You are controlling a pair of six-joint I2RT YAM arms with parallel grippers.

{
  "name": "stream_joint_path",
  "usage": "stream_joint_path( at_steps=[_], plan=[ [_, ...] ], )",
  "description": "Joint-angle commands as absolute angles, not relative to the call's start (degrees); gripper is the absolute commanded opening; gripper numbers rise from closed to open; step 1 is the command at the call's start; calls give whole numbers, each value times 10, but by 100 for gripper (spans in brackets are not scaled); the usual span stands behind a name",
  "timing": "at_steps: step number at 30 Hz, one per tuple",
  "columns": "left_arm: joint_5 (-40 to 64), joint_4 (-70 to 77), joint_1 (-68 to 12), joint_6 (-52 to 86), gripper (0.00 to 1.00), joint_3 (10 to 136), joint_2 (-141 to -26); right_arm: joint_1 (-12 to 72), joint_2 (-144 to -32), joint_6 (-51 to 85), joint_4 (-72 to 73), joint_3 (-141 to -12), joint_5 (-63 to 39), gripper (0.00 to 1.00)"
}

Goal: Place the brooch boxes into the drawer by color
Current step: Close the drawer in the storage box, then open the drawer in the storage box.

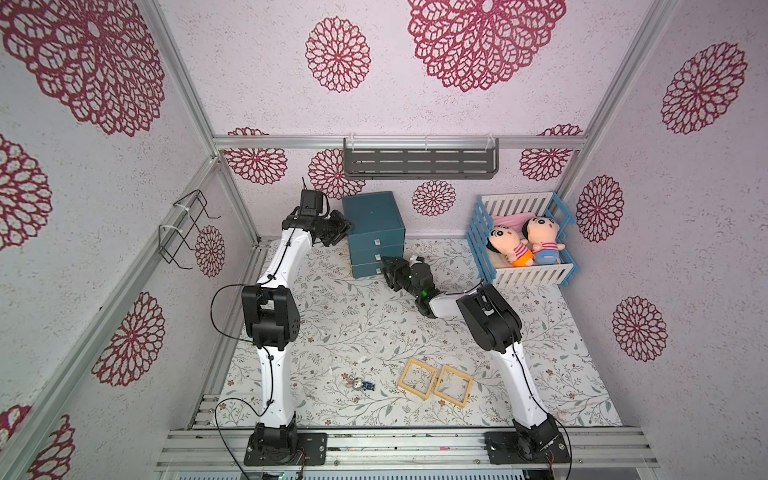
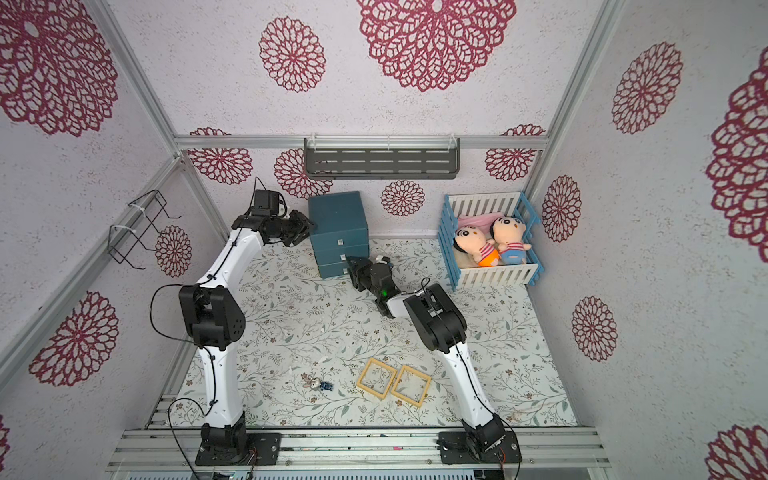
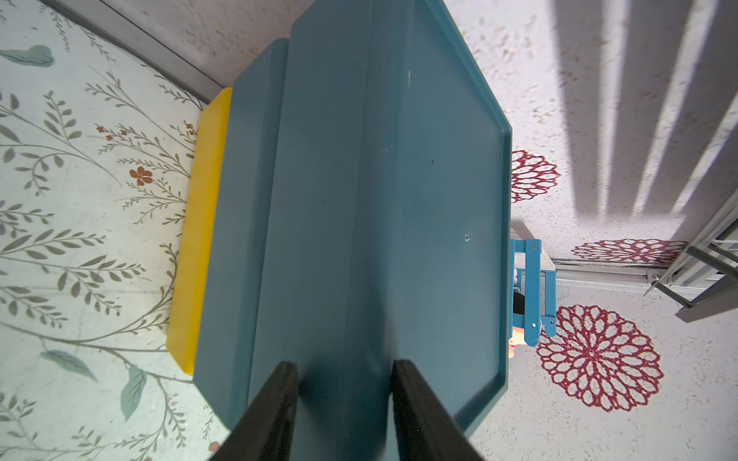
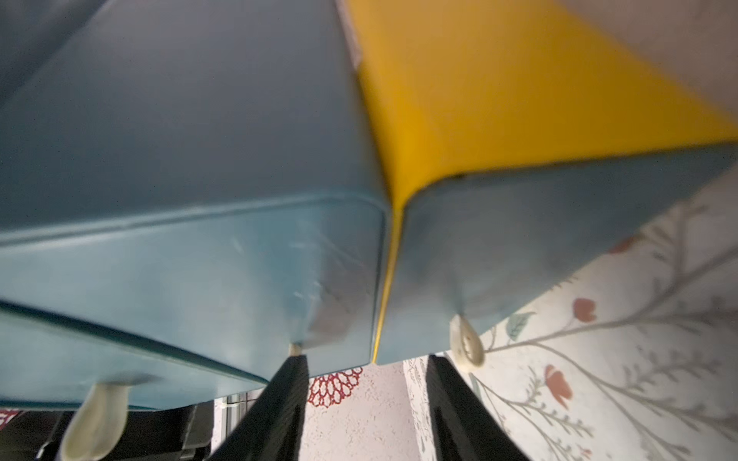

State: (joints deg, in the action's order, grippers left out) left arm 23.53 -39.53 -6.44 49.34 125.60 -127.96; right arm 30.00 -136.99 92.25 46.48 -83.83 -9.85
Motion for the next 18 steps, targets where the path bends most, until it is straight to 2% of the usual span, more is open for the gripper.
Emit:
stream_joint_path(
  at_steps=[1, 9, 15, 18],
  plan=[
    [233, -406, -69, 488, 44, 1252, -1304, 298, -1303, 917, 510, -815, -90, 59],
    [235, -406, -68, 490, 44, 1255, -1305, 298, -1282, 912, 533, -725, -104, 58],
    [235, -407, -68, 489, 44, 1253, -1305, 298, -1312, 901, 511, -751, -113, 58],
    [236, -407, -68, 489, 44, 1255, -1305, 299, -1333, 901, 502, -777, -114, 54]
  ],
)
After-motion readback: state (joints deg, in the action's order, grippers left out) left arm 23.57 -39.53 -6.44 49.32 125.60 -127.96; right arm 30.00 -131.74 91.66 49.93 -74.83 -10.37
